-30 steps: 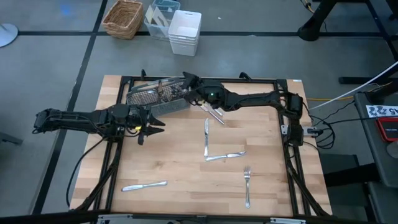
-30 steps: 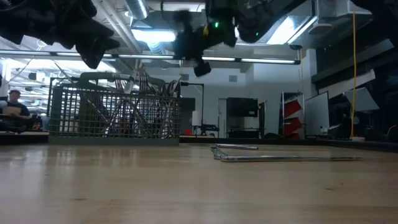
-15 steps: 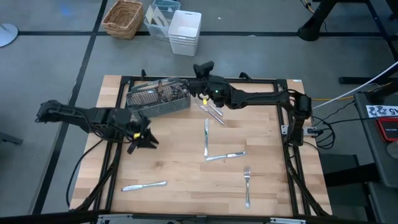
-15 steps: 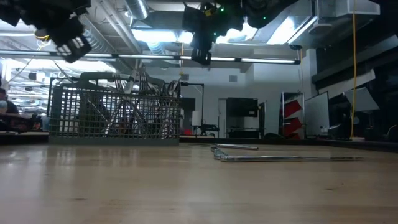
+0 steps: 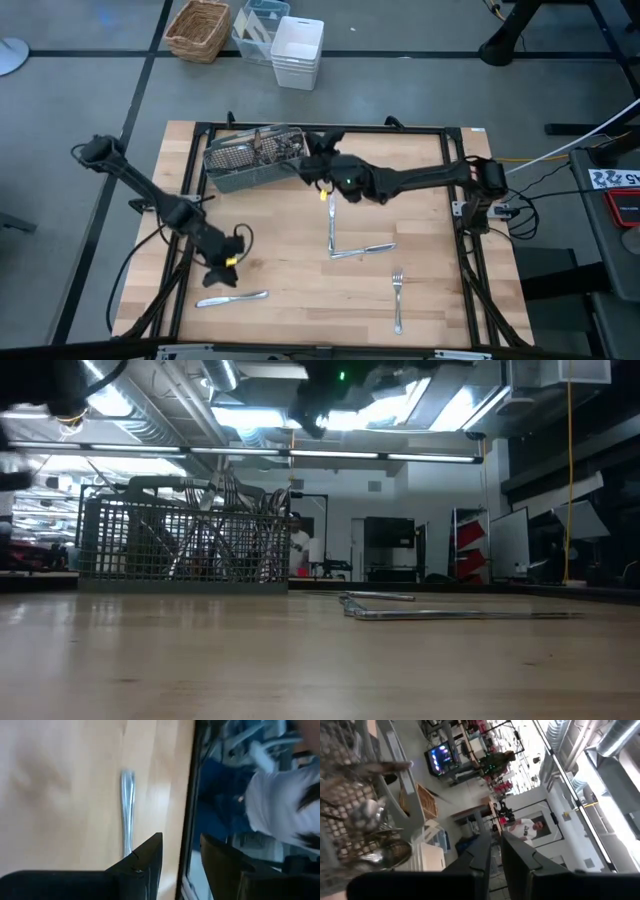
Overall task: Sort silverware
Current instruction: Put the silver table knife into the silverware rack
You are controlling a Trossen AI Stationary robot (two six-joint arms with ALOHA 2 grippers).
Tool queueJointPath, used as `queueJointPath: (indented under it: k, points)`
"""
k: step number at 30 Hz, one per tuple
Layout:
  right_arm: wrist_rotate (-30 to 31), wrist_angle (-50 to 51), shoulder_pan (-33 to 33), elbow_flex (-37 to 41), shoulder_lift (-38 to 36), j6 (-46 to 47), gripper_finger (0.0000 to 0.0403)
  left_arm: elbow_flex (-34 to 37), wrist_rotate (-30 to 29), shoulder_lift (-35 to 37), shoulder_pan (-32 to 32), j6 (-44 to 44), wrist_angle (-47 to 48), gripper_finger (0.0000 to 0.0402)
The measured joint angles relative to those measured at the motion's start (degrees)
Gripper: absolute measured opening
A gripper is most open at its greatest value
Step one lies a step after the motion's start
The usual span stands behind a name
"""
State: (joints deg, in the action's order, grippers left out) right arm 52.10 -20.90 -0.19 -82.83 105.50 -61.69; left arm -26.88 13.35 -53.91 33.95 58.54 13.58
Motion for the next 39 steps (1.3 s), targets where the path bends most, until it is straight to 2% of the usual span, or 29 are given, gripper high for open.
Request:
queueJointPath:
  k: [4, 9, 15, 25, 39]
  points:
    - [4.9, 0.1, 4.5, 0.0, -1.4, 0.3, 0.0046, -1.6, 0.0, -5.4, 4.9, 7.9, -0.4, 0.0125]
    - [9.9, 0.0, 11.2, 0.0, -3.1, 2.2, 0.0046, -2.3, -0.3, -11.4, 7.5, 16.7, -1.2, 0.0125]
    - [15.4, 0.1, 19.3, 0.0, -3.6, 3.3, 0.0046, -2.3, -0.3, -18.2, 8.5, 20.3, -1.8, 0.0125]
    - [19.5, 0.0, 26.8, 0.0, -4.1, 3.4, 0.0046, -3.0, -4.1, -26.0, 11.2, 14.5, -6.7, 0.0125]
    - [19.1, 0.1, 27.5, 0.0, -4.1, 6.0, 0.0046, -5.1, -7.5, -28.2, 12.6, 11.8, -6.3, 0.0125]
